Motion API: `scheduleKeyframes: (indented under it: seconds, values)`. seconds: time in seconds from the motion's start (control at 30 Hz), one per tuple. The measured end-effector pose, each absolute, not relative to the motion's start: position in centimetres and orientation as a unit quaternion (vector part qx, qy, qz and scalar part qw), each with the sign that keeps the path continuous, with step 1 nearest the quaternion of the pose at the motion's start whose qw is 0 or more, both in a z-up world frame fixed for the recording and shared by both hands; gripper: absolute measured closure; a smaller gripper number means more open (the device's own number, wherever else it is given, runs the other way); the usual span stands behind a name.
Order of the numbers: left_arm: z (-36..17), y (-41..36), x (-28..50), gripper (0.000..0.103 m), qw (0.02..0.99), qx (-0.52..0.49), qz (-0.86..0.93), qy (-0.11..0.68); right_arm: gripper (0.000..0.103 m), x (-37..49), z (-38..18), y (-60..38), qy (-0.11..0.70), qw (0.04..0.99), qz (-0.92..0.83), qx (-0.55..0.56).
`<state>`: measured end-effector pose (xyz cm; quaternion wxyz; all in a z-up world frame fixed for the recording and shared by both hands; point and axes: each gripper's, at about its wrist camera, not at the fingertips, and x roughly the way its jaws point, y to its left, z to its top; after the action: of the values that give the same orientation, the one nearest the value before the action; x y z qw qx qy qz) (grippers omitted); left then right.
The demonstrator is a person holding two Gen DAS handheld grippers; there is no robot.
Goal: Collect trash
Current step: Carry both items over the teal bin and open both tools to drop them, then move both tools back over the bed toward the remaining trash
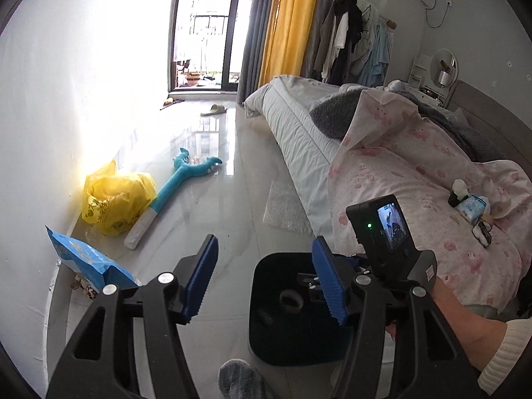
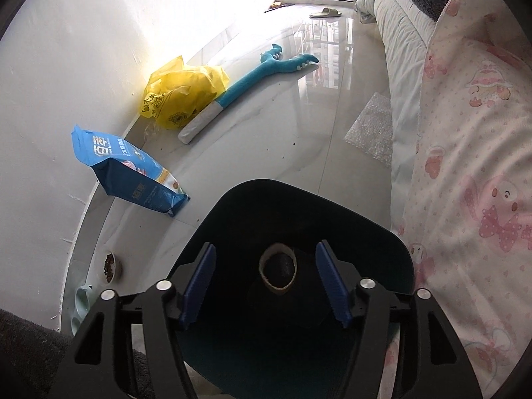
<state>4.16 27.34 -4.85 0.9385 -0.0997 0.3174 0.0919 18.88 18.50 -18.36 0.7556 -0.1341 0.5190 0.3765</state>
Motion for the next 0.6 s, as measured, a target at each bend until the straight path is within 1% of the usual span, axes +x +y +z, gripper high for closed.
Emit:
scheduleKeyframes:
  seconds: [0.2,0.33,0.6]
  values:
    - [-3.4,26.9,3.6,0.040,0.948,-0.088,0.091,0.291,0.037,18.8,-17.1,17.5,0.507,0.764,0.375,-0.138]
    - [-2.7,26.4,3.6,0.038,0.952,-0.086,0.093,0.280,0.037,18.5,-15.8,16.4,0.496,0.770,0.380,-0.124]
    - [-1.5,24.8,4.6,0.036,0.957,-0.081,0.085,0.266,0.035,17.2,-12.0,13.5,0.446,0.790,0.405,-0.113]
